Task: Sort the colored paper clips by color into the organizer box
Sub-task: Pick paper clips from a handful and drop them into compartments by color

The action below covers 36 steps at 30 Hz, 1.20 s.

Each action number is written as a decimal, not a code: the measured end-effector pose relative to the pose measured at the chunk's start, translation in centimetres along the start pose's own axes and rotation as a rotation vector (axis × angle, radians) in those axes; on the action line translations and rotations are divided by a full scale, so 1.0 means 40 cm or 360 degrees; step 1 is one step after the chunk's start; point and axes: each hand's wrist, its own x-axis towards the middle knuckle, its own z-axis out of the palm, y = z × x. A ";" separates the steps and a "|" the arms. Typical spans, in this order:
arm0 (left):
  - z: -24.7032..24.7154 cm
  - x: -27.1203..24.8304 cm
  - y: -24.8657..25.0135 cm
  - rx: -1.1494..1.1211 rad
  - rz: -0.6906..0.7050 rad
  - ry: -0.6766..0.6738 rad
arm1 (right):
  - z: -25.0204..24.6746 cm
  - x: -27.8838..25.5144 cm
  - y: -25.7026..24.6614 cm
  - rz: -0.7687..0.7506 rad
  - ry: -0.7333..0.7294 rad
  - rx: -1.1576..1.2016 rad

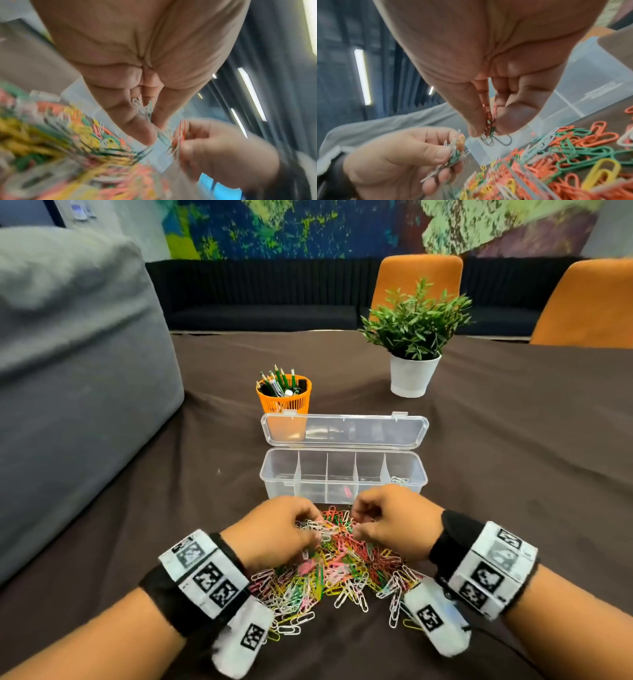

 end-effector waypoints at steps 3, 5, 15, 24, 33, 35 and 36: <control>-0.019 -0.012 -0.016 -0.1552 -0.0252 -0.0040 | -0.023 0.011 -0.013 -0.0016 0.0046 0.0321; -0.012 -0.019 -0.018 -0.2148 -0.0374 -0.0080 | -0.036 0.003 -0.017 -0.0019 0.0082 0.0460; 0.064 0.000 -0.017 -0.3060 -0.0455 -0.0478 | -0.065 -0.025 -0.096 -0.0086 0.0056 0.0680; 0.081 -0.011 -0.009 -0.3458 -0.0223 -0.0269 | -0.024 0.032 -0.209 -0.0289 0.0043 0.0048; 0.065 -0.016 -0.025 -0.3471 -0.0219 -0.0270 | -0.053 0.008 -0.183 -0.0276 0.0261 0.0012; 0.070 -0.020 -0.022 -0.3478 -0.0166 -0.0332 | -0.039 0.003 -0.175 -0.0254 0.0247 -0.0075; 0.074 -0.020 -0.022 -0.3463 -0.0149 -0.0358 | -0.032 0.002 -0.169 -0.0246 0.0256 -0.0125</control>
